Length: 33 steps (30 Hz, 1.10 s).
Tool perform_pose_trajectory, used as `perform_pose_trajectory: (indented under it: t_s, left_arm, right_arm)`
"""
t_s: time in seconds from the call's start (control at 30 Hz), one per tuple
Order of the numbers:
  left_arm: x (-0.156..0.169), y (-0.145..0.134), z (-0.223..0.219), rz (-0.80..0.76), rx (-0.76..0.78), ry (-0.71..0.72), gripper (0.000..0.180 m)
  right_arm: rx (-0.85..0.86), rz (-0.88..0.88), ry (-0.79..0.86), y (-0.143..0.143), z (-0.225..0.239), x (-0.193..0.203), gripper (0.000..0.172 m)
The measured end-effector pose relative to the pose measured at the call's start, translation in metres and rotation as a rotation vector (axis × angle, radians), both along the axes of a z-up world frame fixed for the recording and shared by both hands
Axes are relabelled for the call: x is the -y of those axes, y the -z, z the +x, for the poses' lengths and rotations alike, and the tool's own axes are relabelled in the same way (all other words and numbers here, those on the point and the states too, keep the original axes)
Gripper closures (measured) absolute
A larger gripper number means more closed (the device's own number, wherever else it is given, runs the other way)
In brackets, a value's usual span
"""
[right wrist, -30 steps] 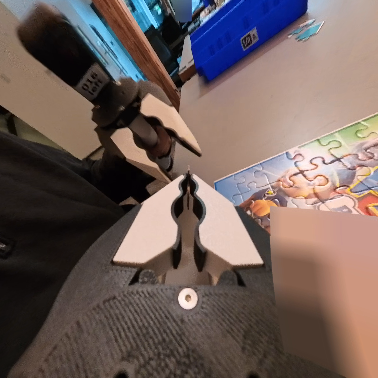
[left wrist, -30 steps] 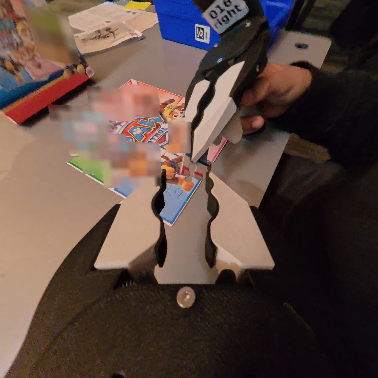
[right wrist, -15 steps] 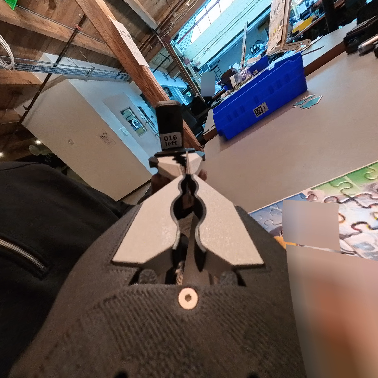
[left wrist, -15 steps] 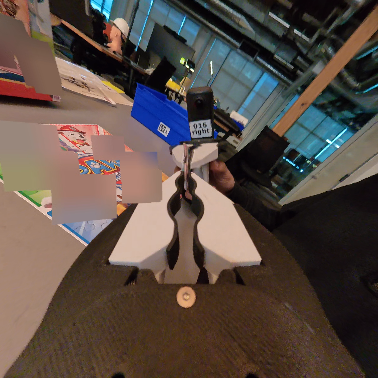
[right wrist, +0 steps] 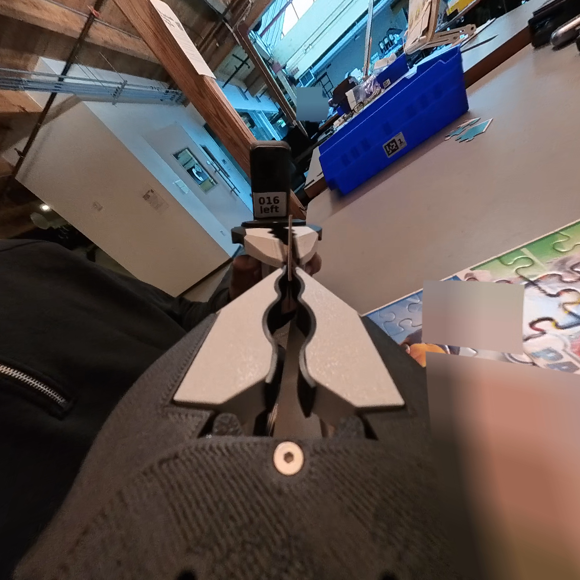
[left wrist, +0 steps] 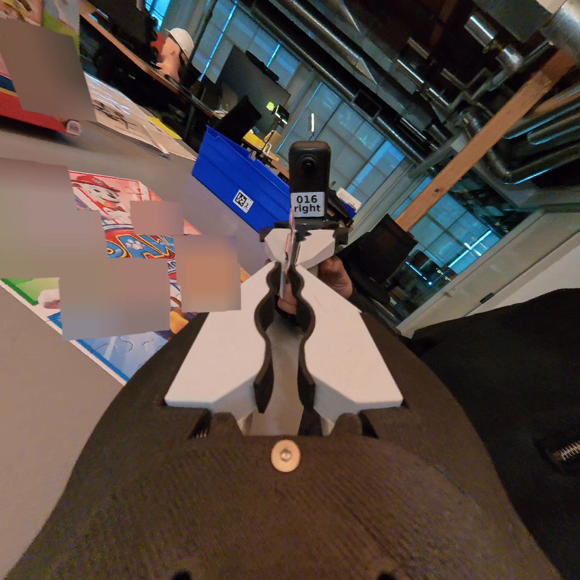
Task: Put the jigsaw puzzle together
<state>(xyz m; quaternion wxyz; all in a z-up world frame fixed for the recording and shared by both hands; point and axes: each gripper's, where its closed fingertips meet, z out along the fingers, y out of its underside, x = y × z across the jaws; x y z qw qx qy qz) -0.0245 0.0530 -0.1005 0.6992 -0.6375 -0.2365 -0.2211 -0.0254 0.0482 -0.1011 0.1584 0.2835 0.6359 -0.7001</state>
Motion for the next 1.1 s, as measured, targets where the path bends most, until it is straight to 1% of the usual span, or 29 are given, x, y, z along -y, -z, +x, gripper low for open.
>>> perform_pose_trajectory:
  t_s: [0.07, 0.2, 0.27, 0.4, 0.47, 0.57, 0.63, 0.67, 0.73, 0.83, 1.1]
  left_arm:
    - [-0.003, 0.001, -0.002, -0.009, 0.002, -0.003, 0.177]
    - [-0.006, 0.008, -0.002, -0.045, -0.008, 0.000, 0.172]
    - [-0.009, 0.014, 0.000, -0.055, 0.005, 0.013, 0.170]
    - [-0.015, 0.022, 0.002, -0.066, 0.031, 0.031, 0.168]
    - [-0.018, 0.024, 0.003, -0.085, 0.029, 0.035, 0.165]
    - [-0.025, 0.029, 0.004, -0.117, 0.044, 0.041, 0.157]
    - [-0.030, 0.029, 0.008, -0.106, 0.067, 0.061, 0.156]
    - [-0.032, 0.028, 0.009, -0.094, 0.078, 0.070, 0.156]
    - [-0.033, 0.027, 0.011, -0.075, 0.099, 0.096, 0.168]
    - [-0.028, 0.022, 0.014, -0.045, 0.125, 0.139, 0.178]
    - [-0.025, 0.022, 0.012, -0.046, 0.144, 0.127, 0.180]
  right_arm:
    - [-0.022, 0.021, 0.038, -0.002, -0.003, -0.007, 0.172]
    - [0.003, 0.030, 0.168, -0.005, -0.013, -0.036, 0.172]
    - [0.040, 0.047, 0.228, 0.003, -0.014, -0.048, 0.172]
    - [0.159, 0.104, 0.310, 0.032, -0.010, -0.057, 0.172]
    - [0.197, 0.075, 0.332, 0.035, -0.008, -0.057, 0.172]
    - [0.238, -0.020, 0.300, 0.027, -0.003, -0.048, 0.172]
    - [0.250, -0.041, 0.266, 0.024, 0.000, -0.040, 0.172]
    - [0.248, -0.039, 0.257, 0.025, 0.001, -0.036, 0.172]
    - [0.243, -0.035, 0.241, 0.025, 0.003, -0.030, 0.171]
    - [0.241, -0.049, 0.218, 0.023, 0.006, -0.026, 0.168]
    - [0.246, -0.036, 0.187, 0.026, 0.009, -0.025, 0.168]
